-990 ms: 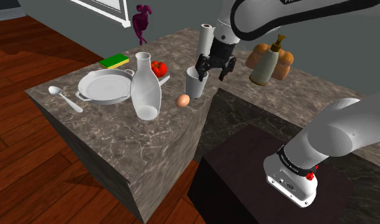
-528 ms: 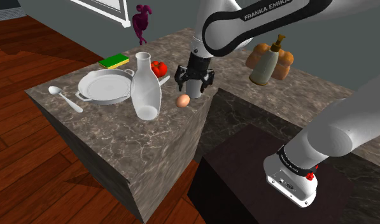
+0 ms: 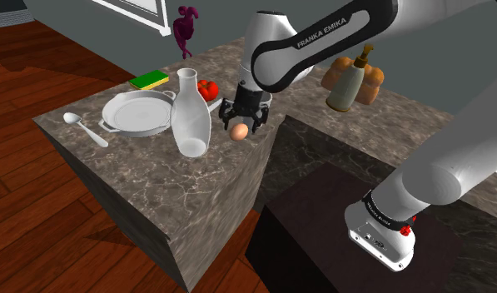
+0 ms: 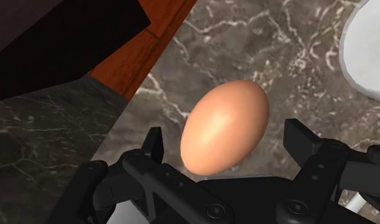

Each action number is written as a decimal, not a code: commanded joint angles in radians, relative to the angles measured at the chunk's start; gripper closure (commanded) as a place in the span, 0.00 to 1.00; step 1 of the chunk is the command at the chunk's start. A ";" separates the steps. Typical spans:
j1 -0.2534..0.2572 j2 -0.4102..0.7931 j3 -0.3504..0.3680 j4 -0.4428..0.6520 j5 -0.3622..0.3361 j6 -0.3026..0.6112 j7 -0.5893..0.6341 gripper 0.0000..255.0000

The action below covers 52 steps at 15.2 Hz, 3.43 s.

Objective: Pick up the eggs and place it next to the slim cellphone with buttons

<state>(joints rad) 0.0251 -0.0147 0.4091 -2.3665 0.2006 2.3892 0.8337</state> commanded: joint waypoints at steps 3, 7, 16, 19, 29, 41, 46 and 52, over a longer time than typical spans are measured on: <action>0.003 0.032 0.004 -0.008 -0.011 0.039 0.009 0.00; 0.003 0.032 0.004 -0.008 -0.011 0.039 0.010 0.00; 0.001 0.029 0.003 -0.005 -0.010 0.034 0.007 1.00; 0.002 0.032 0.004 -0.008 -0.011 0.039 0.010 1.00; -0.001 -0.063 -0.002 0.043 0.015 -0.103 0.002 1.00; -0.005 -0.145 -0.016 0.132 0.026 -0.270 0.006 1.00; -0.039 -0.134 -0.060 0.161 0.014 -0.300 -0.061 1.00; -0.106 -0.073 -0.137 0.227 -0.017 -0.328 -0.186 1.00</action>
<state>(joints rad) -0.0684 -0.0986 0.2863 -2.1542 0.1891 2.0693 0.6720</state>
